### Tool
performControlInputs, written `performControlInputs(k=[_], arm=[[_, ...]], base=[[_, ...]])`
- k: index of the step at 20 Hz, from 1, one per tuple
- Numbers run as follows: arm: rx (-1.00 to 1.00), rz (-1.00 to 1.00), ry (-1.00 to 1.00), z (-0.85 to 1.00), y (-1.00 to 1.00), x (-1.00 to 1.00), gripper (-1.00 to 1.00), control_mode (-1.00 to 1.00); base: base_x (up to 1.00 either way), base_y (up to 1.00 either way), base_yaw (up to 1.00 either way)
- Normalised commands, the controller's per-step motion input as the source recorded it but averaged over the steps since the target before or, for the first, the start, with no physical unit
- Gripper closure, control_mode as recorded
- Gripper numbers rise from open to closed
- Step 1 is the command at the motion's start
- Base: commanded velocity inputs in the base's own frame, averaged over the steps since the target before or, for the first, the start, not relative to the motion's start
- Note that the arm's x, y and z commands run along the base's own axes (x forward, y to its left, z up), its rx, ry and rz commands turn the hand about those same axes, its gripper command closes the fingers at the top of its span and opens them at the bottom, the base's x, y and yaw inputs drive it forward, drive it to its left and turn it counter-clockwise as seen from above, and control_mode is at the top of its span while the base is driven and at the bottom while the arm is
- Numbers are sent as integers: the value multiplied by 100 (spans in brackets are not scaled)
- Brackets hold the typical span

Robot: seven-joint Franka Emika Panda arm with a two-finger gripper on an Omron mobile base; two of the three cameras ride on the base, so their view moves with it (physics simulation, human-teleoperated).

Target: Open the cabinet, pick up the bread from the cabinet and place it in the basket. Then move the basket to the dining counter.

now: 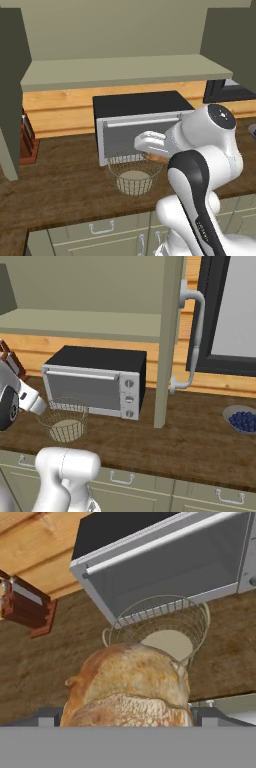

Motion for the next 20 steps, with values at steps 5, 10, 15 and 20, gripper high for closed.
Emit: performControlInputs(k=[5, 10, 15, 20], arm=[[-5, 0, 6, -21, -22, 16, 100, -100], [-10, 0, 14, -11, -7, 35, 100, -100], [-11, 0, 8, -55, 0, 17, 100, -100], [-8, 0, 0, -58, 0, 43, 100, -100]], base=[[0, 0, 0], [0, 0, 0], [0, 0, 0], [0, 0, 0]])
